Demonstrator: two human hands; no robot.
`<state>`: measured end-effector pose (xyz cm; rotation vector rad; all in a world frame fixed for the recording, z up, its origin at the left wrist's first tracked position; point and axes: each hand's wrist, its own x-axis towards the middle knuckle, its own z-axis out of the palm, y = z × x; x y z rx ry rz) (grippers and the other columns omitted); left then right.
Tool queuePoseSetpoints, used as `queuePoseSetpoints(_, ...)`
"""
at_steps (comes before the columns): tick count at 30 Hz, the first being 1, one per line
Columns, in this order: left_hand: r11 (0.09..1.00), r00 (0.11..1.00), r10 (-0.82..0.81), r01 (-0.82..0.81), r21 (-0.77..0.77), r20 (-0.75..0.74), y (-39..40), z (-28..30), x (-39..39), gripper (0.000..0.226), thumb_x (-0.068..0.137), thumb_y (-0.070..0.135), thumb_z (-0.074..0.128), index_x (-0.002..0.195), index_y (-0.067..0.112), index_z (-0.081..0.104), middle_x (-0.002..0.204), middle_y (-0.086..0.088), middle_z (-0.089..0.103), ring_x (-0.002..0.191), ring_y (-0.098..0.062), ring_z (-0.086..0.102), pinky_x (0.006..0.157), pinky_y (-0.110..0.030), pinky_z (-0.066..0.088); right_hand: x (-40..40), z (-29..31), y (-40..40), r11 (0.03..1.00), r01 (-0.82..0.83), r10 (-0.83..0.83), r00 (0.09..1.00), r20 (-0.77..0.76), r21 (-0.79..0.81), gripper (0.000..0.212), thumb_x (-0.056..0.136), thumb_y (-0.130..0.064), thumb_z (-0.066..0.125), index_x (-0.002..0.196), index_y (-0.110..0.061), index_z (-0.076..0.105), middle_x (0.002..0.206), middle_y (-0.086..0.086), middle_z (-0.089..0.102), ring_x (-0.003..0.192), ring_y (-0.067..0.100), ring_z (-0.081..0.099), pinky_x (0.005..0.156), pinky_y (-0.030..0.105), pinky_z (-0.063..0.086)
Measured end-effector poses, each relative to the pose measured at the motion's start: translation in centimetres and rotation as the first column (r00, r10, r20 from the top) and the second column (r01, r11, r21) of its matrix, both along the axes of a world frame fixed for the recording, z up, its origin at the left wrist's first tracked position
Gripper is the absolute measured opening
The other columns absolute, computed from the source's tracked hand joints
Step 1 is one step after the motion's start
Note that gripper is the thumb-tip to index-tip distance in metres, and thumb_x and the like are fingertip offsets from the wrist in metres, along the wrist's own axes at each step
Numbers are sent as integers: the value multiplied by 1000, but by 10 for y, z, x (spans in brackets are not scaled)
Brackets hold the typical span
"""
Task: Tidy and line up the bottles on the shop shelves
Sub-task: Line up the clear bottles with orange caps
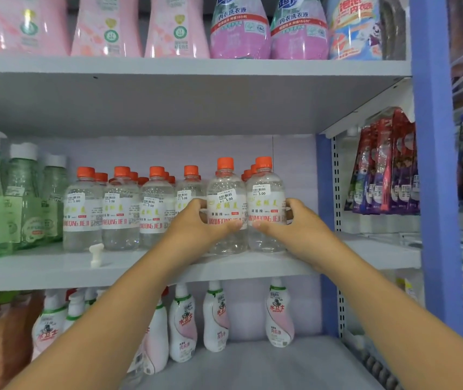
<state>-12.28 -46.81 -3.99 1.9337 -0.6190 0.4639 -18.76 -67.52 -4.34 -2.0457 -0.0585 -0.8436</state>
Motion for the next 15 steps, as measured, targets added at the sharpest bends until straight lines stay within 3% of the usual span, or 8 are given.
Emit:
queuePoseSetpoints(6,990,983,113,-124,67,144,-7,-3,0,73,66,72,80,119,33,50,98,20,65,82,4,63,57,-19,48,-3,0,-2,1000,-9,8,1000,-2,-27,51,78,-55,80,117,-38,52,102,-27,61,90,-5,60,64,20,46)
queuePoseSetpoints(15,999,997,37,-39,29,66,-3,-2,0,69,73,63,82,127,33,51,107,20,64,90,2,64,67,-23,53,-4,-2,-5,998,-47,46,999,-24,-41,38,84,-51,76,116,-38,59,102,-24,66,88,-3,64,63,21,48)
